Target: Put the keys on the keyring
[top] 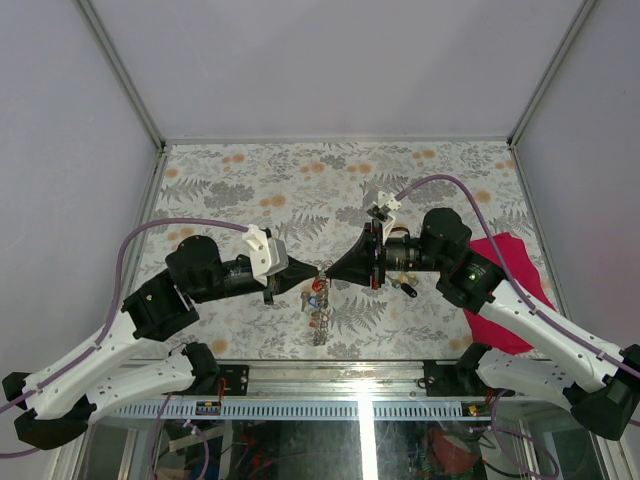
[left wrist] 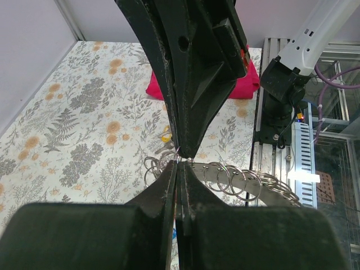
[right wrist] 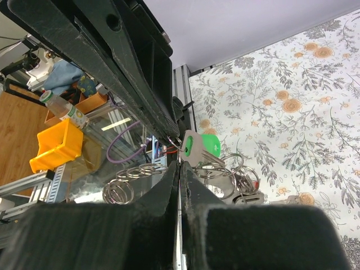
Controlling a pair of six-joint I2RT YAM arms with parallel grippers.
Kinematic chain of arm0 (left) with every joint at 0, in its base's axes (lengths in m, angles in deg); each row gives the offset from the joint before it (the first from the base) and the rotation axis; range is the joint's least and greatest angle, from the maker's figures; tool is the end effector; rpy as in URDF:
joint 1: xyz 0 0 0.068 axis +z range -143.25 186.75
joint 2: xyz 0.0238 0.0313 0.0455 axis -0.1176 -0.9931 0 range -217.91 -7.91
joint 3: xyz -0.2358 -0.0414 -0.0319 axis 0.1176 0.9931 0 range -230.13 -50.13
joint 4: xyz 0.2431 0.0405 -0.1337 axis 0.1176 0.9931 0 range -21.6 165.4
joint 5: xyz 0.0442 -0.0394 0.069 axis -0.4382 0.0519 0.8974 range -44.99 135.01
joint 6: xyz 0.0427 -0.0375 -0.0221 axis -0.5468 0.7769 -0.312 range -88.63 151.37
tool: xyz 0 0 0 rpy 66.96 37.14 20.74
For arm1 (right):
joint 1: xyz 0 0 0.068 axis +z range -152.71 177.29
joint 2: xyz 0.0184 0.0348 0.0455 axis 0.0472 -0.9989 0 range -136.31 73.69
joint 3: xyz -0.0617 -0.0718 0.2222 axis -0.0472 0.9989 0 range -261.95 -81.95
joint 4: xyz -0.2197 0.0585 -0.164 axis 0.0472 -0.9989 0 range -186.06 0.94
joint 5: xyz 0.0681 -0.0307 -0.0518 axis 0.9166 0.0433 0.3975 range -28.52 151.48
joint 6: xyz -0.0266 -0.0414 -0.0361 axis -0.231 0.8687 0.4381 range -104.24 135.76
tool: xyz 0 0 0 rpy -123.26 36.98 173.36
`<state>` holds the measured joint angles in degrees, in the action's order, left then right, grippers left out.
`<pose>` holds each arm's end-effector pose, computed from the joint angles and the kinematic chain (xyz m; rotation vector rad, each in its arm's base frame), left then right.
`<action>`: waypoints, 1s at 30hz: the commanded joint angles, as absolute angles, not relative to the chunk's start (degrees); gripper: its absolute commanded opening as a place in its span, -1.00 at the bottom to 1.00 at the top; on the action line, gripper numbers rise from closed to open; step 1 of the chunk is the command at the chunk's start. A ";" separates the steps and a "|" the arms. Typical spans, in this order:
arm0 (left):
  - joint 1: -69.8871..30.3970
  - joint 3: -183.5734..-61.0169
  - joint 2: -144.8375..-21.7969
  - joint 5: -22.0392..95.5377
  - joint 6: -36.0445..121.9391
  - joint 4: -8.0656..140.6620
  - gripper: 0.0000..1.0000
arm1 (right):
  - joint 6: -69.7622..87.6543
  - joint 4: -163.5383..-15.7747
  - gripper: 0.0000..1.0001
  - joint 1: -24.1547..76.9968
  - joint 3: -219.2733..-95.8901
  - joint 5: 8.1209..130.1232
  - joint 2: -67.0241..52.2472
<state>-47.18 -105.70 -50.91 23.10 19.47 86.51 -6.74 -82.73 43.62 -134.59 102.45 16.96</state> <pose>0.1111 -0.1815 0.3764 1.1811 1.2718 -0.8654 0.1648 0.2160 0.3523 -0.9546 1.4620 1.4581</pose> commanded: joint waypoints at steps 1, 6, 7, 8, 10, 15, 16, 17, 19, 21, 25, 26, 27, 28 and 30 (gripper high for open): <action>-46.90 -107.60 -50.72 21.53 18.87 86.92 -1.00 | -6.84 -78.73 -1.00 43.35 -137.68 99.74 19.25; -46.96 -107.67 -50.90 21.34 18.80 87.24 -1.00 | -6.90 -78.27 -1.00 43.35 -137.67 99.33 19.68; -46.94 -107.68 -50.93 21.25 18.72 87.29 -1.00 | -6.91 -78.23 -1.00 43.33 -137.76 99.22 19.73; -46.87 -107.63 -51.06 21.21 18.67 87.37 -1.00 | -6.91 -78.17 -1.00 43.34 -137.75 99.19 19.87; -46.89 -107.69 -51.17 21.10 18.71 87.46 -1.00 | -6.96 -77.97 -1.00 43.35 -137.72 99.19 20.01; -46.87 -107.77 -51.65 20.51 18.51 87.73 -1.00 | -7.00 -77.80 -1.00 43.34 -137.91 99.30 20.14; -46.84 -107.88 -51.74 20.47 18.49 87.80 -1.00 | -7.00 -77.79 -1.00 43.35 -137.92 99.28 20.24; -46.86 -107.95 -51.77 20.41 18.43 87.87 -1.00 | -7.05 -77.76 -1.00 43.35 -137.87 99.16 20.30; -46.86 -108.05 -51.90 20.24 18.32 88.02 -1.00 | -7.01 -77.88 -1.00 43.35 -137.78 98.98 20.30; -46.87 -108.05 -51.82 20.13 18.30 88.09 -1.00 | -7.05 -77.86 -1.00 43.34 -137.71 98.62 20.44; -46.90 -108.05 -51.90 20.01 18.28 88.25 -1.00 | -6.76 -78.06 -1.00 43.33 -137.58 97.61 20.93; -46.92 -108.11 -51.88 20.01 18.35 88.26 -1.00 | -6.69 -78.15 -1.00 43.29 -137.63 97.34 20.93; -46.91 -108.13 -51.86 19.99 18.23 88.27 -1.00 | -6.79 -78.16 -1.00 43.33 -137.64 97.08 21.03; -46.92 -108.13 -51.89 19.99 18.24 88.34 -1.00 | -6.82 -78.16 -1.00 43.35 -137.53 96.78 21.12; -46.90 -108.13 -51.80 20.04 18.27 88.42 -1.00 | -6.89 -78.11 -1.00 43.35 -137.46 96.43 21.21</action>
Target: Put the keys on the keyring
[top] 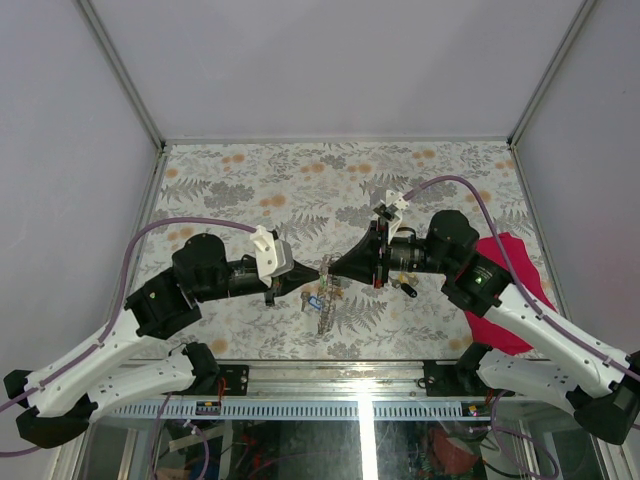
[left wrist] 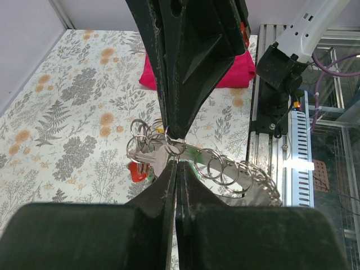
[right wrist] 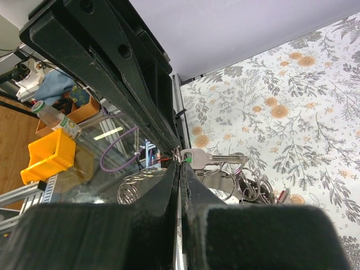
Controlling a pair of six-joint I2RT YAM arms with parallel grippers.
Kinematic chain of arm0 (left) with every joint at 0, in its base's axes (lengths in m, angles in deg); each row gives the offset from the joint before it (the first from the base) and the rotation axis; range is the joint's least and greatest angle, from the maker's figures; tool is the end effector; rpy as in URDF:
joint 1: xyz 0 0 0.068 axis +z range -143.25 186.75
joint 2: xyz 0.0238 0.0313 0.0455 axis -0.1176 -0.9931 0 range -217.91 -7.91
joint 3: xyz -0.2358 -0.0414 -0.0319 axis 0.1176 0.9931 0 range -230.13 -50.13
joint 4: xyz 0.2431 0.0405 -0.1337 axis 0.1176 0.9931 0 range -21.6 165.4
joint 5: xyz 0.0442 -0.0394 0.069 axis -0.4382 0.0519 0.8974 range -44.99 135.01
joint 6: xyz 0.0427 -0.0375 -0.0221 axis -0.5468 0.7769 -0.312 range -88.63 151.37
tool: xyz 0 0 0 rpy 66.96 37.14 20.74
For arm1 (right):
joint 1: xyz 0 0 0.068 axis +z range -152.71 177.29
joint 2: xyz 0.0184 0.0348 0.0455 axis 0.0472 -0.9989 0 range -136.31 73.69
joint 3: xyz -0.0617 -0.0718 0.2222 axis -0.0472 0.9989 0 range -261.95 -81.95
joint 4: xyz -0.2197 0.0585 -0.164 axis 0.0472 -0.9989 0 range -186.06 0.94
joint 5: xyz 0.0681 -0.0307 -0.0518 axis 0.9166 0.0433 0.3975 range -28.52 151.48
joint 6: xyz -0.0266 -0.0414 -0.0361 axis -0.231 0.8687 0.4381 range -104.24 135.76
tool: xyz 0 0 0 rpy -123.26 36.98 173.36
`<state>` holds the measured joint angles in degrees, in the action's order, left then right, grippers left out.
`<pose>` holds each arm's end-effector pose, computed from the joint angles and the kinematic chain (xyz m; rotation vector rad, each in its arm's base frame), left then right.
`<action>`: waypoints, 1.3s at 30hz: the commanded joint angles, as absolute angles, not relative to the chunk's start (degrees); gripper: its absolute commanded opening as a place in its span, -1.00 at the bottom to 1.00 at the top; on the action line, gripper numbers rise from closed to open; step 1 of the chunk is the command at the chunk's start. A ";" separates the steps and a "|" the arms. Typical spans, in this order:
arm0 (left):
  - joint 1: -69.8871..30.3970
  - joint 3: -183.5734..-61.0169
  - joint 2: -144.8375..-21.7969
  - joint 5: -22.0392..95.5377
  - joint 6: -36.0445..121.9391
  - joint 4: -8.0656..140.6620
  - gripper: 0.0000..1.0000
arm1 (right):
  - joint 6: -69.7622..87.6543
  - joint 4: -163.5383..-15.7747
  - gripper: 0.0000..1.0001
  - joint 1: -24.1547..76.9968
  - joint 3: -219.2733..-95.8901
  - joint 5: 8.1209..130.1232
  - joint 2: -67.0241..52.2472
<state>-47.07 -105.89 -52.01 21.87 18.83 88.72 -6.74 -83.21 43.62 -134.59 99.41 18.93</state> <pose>0.1129 -0.1848 0.3695 1.2247 1.3061 -0.8720 0.1615 0.2098 0.3599 -0.9063 1.4474 1.4216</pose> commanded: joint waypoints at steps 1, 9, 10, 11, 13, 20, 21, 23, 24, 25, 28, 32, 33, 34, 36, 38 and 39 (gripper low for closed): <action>-46.93 -108.13 -51.87 20.04 18.23 88.48 -1.00 | -7.02 -78.03 -1.00 43.35 -137.44 96.25 21.29; -46.87 -107.84 -51.86 20.46 18.14 88.53 -1.00 | -8.01 -75.47 -1.00 43.35 -136.08 94.61 22.88; -46.93 -107.79 -51.86 20.50 18.17 88.48 -1.00 | -8.24 -74.95 -1.00 43.30 -135.82 94.35 23.19; -46.89 -107.72 -51.83 20.56 18.16 88.45 -1.00 | -8.44 -74.31 -1.00 43.34 -135.48 94.01 23.48; -46.89 -107.65 -51.84 20.65 18.18 88.28 -1.00 | -9.35 -72.75 -1.00 43.35 -134.66 93.47 24.12; -46.92 -107.17 -51.13 21.49 18.22 87.29 -0.94 | -9.72 -69.31 -1.00 43.35 -132.49 93.12 25.54; -46.93 -107.17 -50.96 21.54 18.27 87.15 -0.90 | -9.46 -69.19 -1.00 43.34 -132.28 93.17 25.79; -46.87 -107.17 -50.58 21.70 18.43 86.68 -0.80 | -8.79 -69.20 -1.00 43.35 -132.22 93.43 26.00; -46.88 -107.09 -50.39 21.78 18.50 86.28 -0.73 | -8.50 -69.20 -1.00 43.35 -132.16 93.57 26.12; -46.93 -106.96 -50.03 21.77 18.72 85.86 -0.66 | -8.26 -69.20 -1.00 43.35 -132.07 93.79 26.18; -46.89 -106.57 -49.46 21.66 19.70 84.23 -0.47 | -6.91 -69.56 -1.00 43.35 -132.13 94.12 26.41; -46.93 -105.56 -48.71 22.37 22.83 80.11 -0.31 | -3.97 -71.03 -1.00 43.35 -132.31 94.91 26.96; -46.94 -105.12 -48.55 23.14 24.15 78.51 -0.30 | -3.06 -71.29 -1.00 43.35 -132.24 95.10 27.09; -46.87 -104.55 -48.38 23.93 25.63 75.93 -0.28 | -1.90 -71.48 -1.00 43.35 -132.16 95.20 27.29; -46.92 -103.30 -48.13 25.16 28.38 72.23 -0.25 | -0.42 -71.47 -1.00 43.35 -131.84 95.41 27.72; -46.91 -101.77 -47.85 25.10 30.86 68.22 -0.23 | 0.93 -71.43 -1.00 43.30 -131.65 95.54 27.91; -46.92 -101.02 -47.66 25.00 31.93 66.39 -0.21 | 1.32 -71.43 -1.00 43.30 -131.49 95.58 28.07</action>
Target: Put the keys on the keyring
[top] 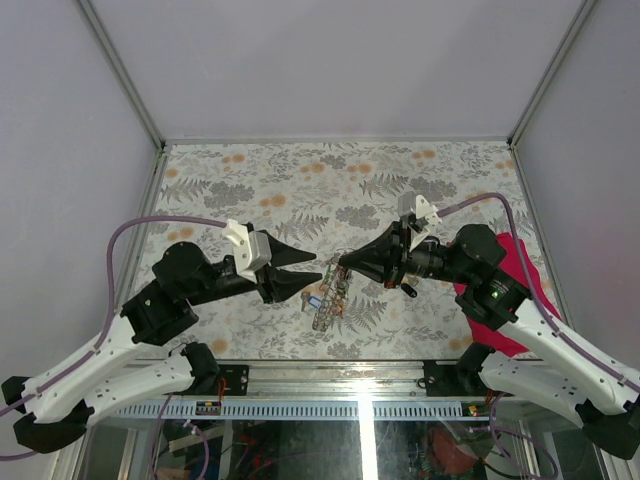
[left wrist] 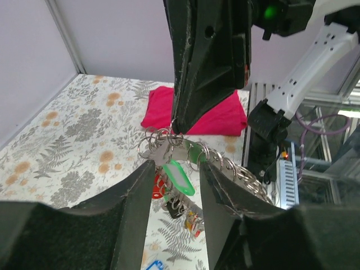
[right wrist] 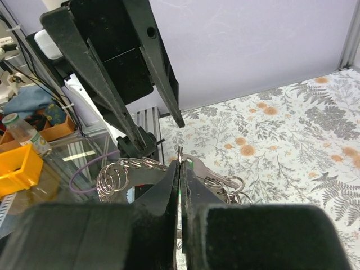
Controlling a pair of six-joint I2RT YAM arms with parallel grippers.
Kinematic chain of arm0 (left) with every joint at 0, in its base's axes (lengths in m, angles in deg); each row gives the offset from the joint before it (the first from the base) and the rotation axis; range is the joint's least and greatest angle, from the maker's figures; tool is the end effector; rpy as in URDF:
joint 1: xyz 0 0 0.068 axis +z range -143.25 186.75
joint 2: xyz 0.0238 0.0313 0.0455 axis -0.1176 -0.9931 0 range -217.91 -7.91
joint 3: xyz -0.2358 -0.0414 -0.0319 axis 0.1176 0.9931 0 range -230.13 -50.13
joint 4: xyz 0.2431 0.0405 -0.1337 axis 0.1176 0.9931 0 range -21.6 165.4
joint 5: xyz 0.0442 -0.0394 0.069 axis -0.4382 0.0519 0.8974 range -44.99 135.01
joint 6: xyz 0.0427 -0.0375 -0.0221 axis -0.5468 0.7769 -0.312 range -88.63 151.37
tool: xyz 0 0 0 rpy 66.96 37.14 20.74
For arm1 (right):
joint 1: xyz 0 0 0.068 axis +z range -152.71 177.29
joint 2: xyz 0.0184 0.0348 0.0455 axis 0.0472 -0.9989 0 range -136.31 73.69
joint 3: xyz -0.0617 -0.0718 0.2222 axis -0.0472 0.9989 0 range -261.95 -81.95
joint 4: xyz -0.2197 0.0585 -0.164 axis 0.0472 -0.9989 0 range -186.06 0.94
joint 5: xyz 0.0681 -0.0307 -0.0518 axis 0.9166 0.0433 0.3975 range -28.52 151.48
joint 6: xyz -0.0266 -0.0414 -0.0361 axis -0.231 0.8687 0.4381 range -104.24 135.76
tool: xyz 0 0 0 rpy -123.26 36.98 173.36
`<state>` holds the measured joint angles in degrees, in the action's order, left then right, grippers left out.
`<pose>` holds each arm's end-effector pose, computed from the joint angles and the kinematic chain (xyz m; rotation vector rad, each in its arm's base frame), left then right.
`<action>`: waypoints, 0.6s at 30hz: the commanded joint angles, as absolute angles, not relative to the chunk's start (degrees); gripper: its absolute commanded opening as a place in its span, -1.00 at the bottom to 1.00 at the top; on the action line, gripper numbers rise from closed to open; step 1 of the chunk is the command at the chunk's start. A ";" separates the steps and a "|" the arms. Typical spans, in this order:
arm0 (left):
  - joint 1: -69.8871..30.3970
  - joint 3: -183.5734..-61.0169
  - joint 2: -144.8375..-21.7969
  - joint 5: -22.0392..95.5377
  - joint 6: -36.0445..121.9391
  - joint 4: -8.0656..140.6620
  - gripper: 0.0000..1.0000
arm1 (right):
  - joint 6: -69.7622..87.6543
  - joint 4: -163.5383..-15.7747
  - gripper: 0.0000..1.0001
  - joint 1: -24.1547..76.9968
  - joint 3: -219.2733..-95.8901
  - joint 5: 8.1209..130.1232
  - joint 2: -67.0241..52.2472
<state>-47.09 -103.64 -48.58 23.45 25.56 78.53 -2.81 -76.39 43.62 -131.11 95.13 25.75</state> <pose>0.1078 -0.1760 0.3873 1.0553 1.2091 -0.9454 0.1456 0.1891 0.3779 -0.8622 1.2315 1.3190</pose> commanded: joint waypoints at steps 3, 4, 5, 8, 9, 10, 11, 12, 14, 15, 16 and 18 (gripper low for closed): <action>-46.96 -98.91 -47.57 25.33 34.97 61.43 -0.18 | 2.32 -71.24 -1.00 43.35 -131.07 96.37 28.40; -46.87 -98.40 -47.65 25.66 35.74 60.32 -0.18 | 2.53 -71.16 -1.00 43.35 -131.06 96.64 28.55; -46.87 -98.05 -47.90 25.87 36.28 59.42 -0.17 | 2.69 -71.13 -1.00 43.30 -131.08 96.93 28.63; -46.89 -97.53 -48.96 25.83 37.79 57.13 -0.17 | 3.08 -71.13 -1.00 43.35 -131.21 97.78 28.71; -46.86 -97.38 -49.26 25.66 38.27 56.30 -0.17 | 3.18 -71.13 -1.00 43.35 -131.25 97.97 28.75; -46.94 -97.26 -49.66 25.31 38.72 55.63 -0.17 | 3.25 -71.13 -1.00 43.35 -131.33 98.15 28.71; -46.91 -97.24 -49.99 24.85 39.01 55.13 -0.18 | 3.28 -71.20 -1.00 43.34 -131.35 98.21 28.78; -46.90 -97.30 -50.44 24.42 39.28 54.78 -0.18 | 3.32 -71.14 -1.00 43.35 -131.34 98.26 28.88; -46.87 -97.19 -51.22 23.48 39.57 54.33 -0.22 | 3.39 -71.09 -1.00 43.35 -131.34 98.20 29.05; -46.90 -97.16 -51.55 23.02 39.70 54.27 -0.25 | 3.33 -71.00 -1.00 43.30 -131.34 98.22 29.13; -46.94 -97.11 -51.85 22.55 39.79 54.19 -0.31 | 3.33 -70.92 -1.00 43.34 -131.34 98.30 29.21; -46.85 -97.03 -52.40 21.88 39.89 54.16 -0.40 | 3.19 -70.87 -1.00 43.34 -131.42 98.31 29.35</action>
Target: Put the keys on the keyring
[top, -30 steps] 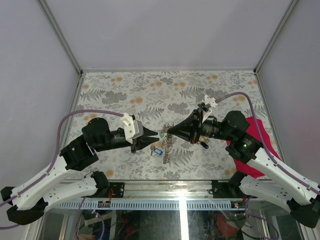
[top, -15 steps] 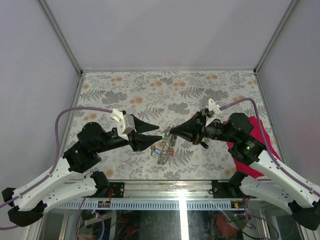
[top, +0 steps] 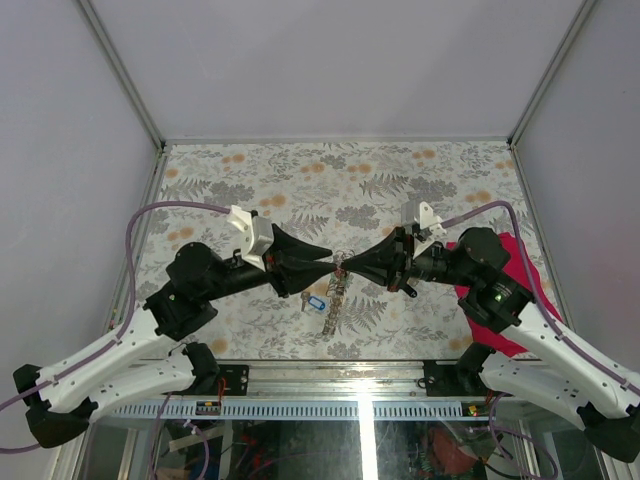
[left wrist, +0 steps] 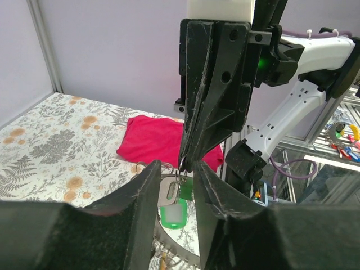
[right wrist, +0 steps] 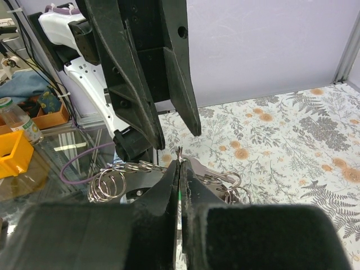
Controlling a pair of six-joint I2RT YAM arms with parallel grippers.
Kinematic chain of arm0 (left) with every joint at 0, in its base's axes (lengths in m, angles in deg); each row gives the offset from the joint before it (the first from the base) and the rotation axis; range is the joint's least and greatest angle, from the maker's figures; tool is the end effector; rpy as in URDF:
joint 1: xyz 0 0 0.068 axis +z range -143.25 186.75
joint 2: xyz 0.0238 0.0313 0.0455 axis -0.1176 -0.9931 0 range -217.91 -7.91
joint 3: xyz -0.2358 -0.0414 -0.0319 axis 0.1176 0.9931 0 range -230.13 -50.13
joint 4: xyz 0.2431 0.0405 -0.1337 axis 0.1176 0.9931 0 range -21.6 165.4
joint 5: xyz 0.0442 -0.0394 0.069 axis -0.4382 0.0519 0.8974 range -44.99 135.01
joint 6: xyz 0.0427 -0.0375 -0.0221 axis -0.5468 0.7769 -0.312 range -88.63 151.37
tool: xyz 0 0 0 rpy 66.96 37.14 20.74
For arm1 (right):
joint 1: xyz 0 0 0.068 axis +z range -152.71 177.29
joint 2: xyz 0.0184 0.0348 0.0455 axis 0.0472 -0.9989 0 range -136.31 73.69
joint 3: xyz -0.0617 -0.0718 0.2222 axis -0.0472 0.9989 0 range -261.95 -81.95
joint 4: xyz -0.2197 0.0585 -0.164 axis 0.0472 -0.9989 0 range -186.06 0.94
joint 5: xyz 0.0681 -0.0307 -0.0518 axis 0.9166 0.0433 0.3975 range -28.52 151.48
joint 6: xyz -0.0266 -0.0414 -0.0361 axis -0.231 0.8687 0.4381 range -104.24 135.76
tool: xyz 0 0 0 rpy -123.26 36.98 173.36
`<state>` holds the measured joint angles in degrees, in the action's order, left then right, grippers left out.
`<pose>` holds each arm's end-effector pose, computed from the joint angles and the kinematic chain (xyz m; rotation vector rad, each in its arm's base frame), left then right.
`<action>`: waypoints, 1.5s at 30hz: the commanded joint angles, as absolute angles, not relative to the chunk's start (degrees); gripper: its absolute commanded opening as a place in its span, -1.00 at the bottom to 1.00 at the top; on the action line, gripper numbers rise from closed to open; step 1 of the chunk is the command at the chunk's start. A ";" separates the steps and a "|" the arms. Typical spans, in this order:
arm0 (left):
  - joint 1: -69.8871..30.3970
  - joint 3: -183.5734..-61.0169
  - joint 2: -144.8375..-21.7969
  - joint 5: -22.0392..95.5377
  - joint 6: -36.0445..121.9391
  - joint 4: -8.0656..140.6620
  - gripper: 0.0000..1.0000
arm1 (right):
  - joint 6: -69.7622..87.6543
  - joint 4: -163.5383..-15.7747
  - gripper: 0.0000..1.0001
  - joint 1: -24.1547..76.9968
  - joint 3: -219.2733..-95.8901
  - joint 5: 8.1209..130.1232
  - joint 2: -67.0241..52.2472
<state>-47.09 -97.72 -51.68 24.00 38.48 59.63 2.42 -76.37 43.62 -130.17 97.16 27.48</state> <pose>0.1207 -0.1930 0.3766 0.8668 1.1759 -1.1284 0.1396 0.1848 0.3781 -0.9370 1.1515 1.2660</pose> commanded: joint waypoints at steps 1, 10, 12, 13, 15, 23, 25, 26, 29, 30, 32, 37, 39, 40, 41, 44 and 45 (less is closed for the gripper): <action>-46.92 -97.00 -52.54 21.61 39.89 54.15 -0.42 | 2.99 -70.80 -1.00 43.34 -131.37 98.31 29.39; -46.96 -96.32 -53.11 19.65 39.89 54.14 -0.55 | 2.58 -70.38 -1.00 43.35 -131.69 98.66 29.59; -46.86 -96.40 -53.47 18.58 39.89 54.14 -0.57 | 2.51 -70.21 -1.00 43.33 -131.69 98.66 29.58; -46.92 -96.45 -53.64 17.88 39.75 54.23 -0.58 | 2.37 -70.09 -1.00 43.35 -131.76 98.72 29.49; -46.89 -96.62 -53.90 16.97 39.59 54.30 -0.61 | 2.17 -69.87 -1.00 43.33 -131.80 99.04 29.28; -46.89 -97.39 -54.97 15.67 39.10 55.41 -0.98 | 1.74 -69.41 -1.00 43.30 -131.70 99.52 29.29; -46.89 -97.66 -55.03 15.87 38.98 55.86 -1.00 | 1.75 -69.46 -1.00 43.35 -131.61 99.41 29.39; -46.92 -97.86 -55.02 15.85 38.78 56.40 -1.00 | 1.85 -69.55 -1.00 43.35 -131.56 99.30 29.53; -46.87 -99.13 -54.95 15.96 37.06 59.94 -1.00 | 2.62 -70.81 -1.00 43.34 -131.66 98.87 29.98; -46.89 -99.98 -55.07 16.04 36.09 61.95 -1.00 | 3.14 -71.57 -0.98 43.35 -131.80 98.72 30.20; -46.90 -102.18 -55.32 16.43 33.27 67.42 -1.00 | 4.89 -75.40 -0.83 43.35 -132.84 98.70 30.55; -46.92 -110.15 -58.26 16.28 24.35 85.92 -1.00 | 11.63 -87.41 -0.54 43.35 -136.78 98.99 30.87; -46.88 -114.03 -59.93 16.22 21.46 92.04 -1.00 | 13.58 -91.06 -0.49 43.35 -137.81 99.09 30.81; -46.87 -115.76 -60.79 16.00 20.21 94.81 -1.00 | 14.47 -92.44 -0.46 43.35 -138.03 99.14 30.68; -46.90 -117.50 -61.65 15.93 19.00 97.33 -1.00 | 15.21 -93.77 -0.40 43.35 -138.26 99.22 30.55; -46.94 -122.89 -64.51 16.16 16.18 104.45 -1.00 | 16.86 -96.21 -0.27 43.35 -138.42 100.41 29.71; -46.98 -124.70 -65.58 16.42 15.37 106.72 -1.00 | 17.17 -96.55 -0.22 43.35 -138.36 101.02 29.15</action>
